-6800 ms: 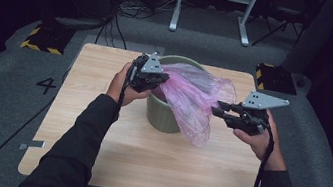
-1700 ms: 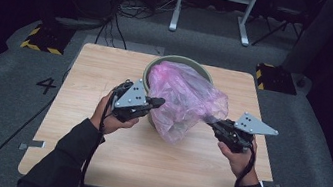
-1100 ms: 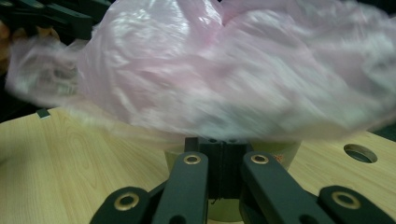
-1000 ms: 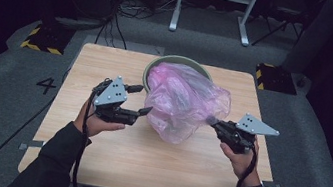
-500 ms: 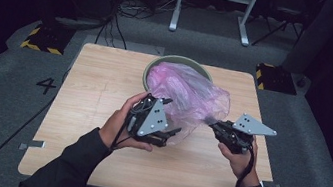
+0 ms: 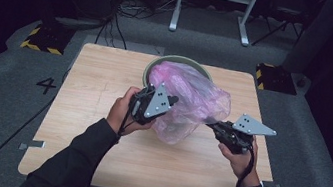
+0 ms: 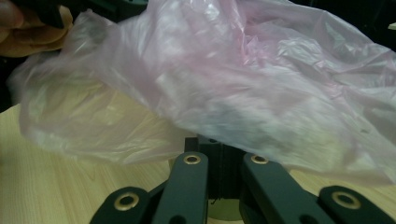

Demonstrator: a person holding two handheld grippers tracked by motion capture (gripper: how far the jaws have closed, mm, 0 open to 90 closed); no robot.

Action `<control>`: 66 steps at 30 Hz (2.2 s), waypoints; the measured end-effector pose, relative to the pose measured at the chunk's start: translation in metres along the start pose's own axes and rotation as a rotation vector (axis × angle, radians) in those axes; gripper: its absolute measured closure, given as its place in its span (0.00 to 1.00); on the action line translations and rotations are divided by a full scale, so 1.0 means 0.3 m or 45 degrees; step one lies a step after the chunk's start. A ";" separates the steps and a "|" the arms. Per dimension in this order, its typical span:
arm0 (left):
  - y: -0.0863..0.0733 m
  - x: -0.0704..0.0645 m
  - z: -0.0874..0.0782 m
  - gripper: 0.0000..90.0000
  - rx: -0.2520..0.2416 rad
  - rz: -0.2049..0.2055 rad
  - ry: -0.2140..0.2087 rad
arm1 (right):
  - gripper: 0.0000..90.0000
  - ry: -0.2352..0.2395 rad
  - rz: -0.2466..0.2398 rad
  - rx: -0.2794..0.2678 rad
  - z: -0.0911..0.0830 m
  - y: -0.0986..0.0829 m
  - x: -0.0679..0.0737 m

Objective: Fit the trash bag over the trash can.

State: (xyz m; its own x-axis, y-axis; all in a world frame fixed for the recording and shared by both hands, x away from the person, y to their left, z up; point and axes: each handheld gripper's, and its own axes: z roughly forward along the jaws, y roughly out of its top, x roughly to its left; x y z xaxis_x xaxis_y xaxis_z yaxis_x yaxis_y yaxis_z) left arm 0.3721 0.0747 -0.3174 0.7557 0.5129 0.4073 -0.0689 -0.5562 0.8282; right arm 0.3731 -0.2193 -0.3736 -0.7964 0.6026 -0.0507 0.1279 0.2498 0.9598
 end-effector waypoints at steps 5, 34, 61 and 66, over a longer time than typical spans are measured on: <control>-0.023 0.062 -0.022 1.00 -0.048 -0.096 -0.040 | 1.00 0.002 0.012 0.009 0.004 -0.006 -0.004; 0.003 -0.050 0.046 0.90 0.104 0.080 0.060 | 1.00 0.034 -0.012 -0.009 -0.010 0.019 0.023; -0.169 0.299 -0.061 0.99 0.113 -0.305 0.178 | 1.00 -0.068 0.075 0.078 -0.009 -0.041 -0.046; -0.238 0.321 -0.063 0.99 0.119 -0.394 0.143 | 1.00 -0.095 0.102 0.087 -0.003 -0.057 -0.068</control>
State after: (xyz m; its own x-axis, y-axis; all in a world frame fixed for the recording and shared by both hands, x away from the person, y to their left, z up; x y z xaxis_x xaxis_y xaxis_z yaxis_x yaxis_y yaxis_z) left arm 0.4374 0.1760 -0.3300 0.6547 0.7324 0.1867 0.2163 -0.4182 0.8822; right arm 0.3867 -0.2365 -0.3888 -0.7360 0.6769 0.0021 0.2311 0.2483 0.9407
